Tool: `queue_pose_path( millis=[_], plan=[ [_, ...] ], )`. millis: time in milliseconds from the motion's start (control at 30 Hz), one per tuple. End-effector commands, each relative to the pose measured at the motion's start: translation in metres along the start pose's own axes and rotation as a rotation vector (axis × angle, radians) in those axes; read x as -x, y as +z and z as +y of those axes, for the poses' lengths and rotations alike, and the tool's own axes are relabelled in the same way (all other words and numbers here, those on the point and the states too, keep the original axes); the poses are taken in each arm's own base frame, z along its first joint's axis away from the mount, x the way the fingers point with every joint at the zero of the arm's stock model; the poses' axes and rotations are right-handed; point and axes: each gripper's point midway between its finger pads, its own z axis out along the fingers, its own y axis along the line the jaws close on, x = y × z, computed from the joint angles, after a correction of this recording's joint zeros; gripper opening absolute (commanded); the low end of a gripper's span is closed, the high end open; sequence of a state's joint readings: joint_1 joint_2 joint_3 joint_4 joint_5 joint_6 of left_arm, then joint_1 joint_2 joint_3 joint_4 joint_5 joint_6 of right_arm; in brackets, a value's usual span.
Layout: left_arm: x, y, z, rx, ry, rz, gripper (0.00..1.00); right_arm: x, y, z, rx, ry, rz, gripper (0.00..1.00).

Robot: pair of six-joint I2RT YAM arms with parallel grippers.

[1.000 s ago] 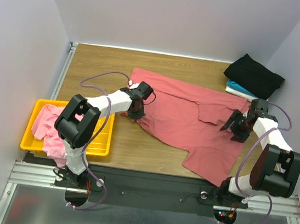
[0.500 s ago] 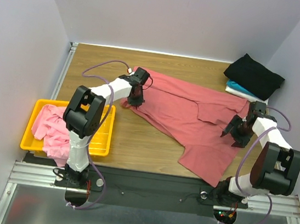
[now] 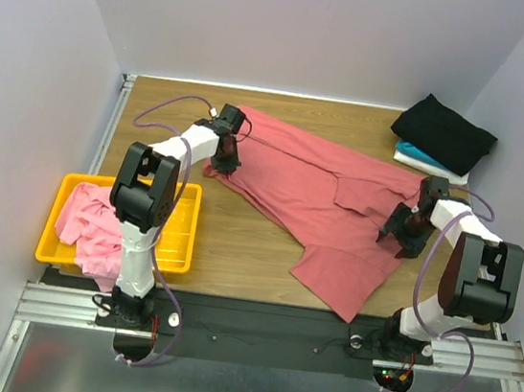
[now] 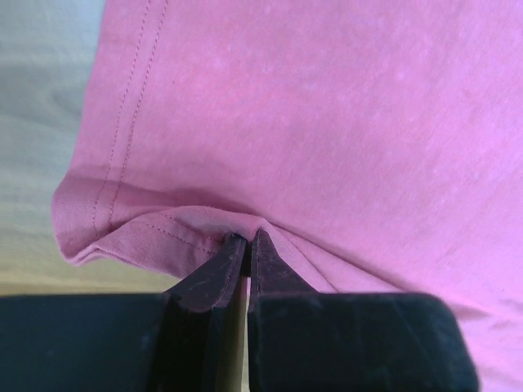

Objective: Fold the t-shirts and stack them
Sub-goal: Fold the tshirt

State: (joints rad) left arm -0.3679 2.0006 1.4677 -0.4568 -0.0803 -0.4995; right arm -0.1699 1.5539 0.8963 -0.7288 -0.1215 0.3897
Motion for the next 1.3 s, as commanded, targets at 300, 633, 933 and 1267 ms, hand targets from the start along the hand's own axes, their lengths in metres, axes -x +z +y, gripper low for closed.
queue_pose_path(
  millis=[300,633,933,1267],
  plan=[
    [0.045,0.005,-0.011,-0.022,0.044,-0.047,0.04,-0.031,-0.030,0.058,0.023,-0.239,-0.014,0.71],
    [0.044,0.006,-0.012,-0.037,0.057,-0.039,0.04,-0.101,-0.035,0.075,0.064,-0.424,0.059,0.71],
    [0.043,0.005,-0.014,-0.056,0.066,-0.029,0.04,-0.166,-0.034,0.063,0.085,-0.478,0.095,0.70],
    [0.033,0.000,-0.011,-0.064,0.072,-0.019,0.04,-0.193,-0.023,0.055,0.038,-0.458,0.104,0.69]
  ],
)
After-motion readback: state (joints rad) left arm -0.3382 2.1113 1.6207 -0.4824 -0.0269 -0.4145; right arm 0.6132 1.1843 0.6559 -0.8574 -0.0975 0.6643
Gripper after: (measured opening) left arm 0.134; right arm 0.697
